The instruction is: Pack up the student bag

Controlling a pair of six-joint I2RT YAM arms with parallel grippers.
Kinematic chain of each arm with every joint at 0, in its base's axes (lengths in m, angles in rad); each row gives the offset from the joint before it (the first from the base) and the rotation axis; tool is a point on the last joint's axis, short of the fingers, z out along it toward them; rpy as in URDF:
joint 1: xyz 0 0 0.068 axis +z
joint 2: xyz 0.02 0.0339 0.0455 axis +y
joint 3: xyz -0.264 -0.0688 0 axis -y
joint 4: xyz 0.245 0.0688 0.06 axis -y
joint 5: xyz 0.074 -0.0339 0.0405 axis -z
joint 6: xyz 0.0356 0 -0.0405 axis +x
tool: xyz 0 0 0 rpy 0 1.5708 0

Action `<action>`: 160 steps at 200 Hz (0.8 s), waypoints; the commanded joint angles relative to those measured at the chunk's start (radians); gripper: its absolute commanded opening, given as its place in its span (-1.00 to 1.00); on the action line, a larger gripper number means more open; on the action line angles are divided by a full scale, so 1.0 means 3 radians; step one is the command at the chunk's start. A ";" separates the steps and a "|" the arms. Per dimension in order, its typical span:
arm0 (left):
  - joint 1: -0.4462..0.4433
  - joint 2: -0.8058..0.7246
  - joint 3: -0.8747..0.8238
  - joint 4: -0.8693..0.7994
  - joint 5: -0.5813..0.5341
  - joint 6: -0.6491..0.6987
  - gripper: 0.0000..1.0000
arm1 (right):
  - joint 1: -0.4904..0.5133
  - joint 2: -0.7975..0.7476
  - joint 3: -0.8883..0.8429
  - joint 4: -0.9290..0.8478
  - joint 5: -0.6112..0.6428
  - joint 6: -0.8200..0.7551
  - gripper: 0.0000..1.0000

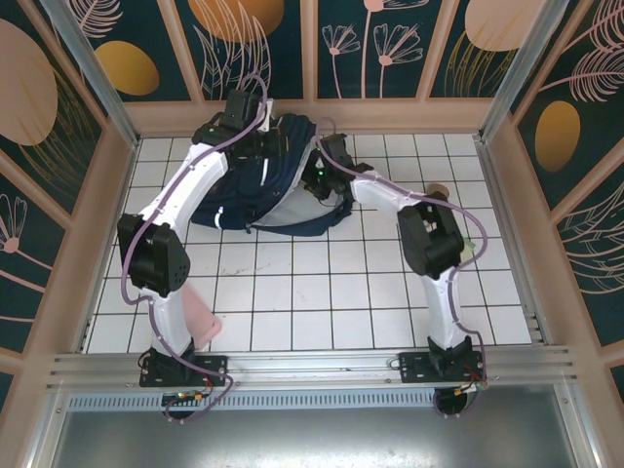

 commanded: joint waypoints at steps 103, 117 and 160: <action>0.0019 -0.0815 -0.1220 0.0599 -0.0718 -0.0529 0.13 | -0.0119 -0.1695 -0.1692 0.0187 0.0652 -0.0643 0.42; 0.0048 -0.1060 -0.1529 0.0597 -0.0944 -0.0658 0.23 | -0.0119 -0.1760 -0.1760 0.0185 0.0662 -0.0663 0.41; 0.0244 -0.1858 -0.2539 0.0366 -0.1698 -0.1353 0.80 | -0.0067 -0.1838 -0.1847 0.0250 0.0643 -0.0694 0.43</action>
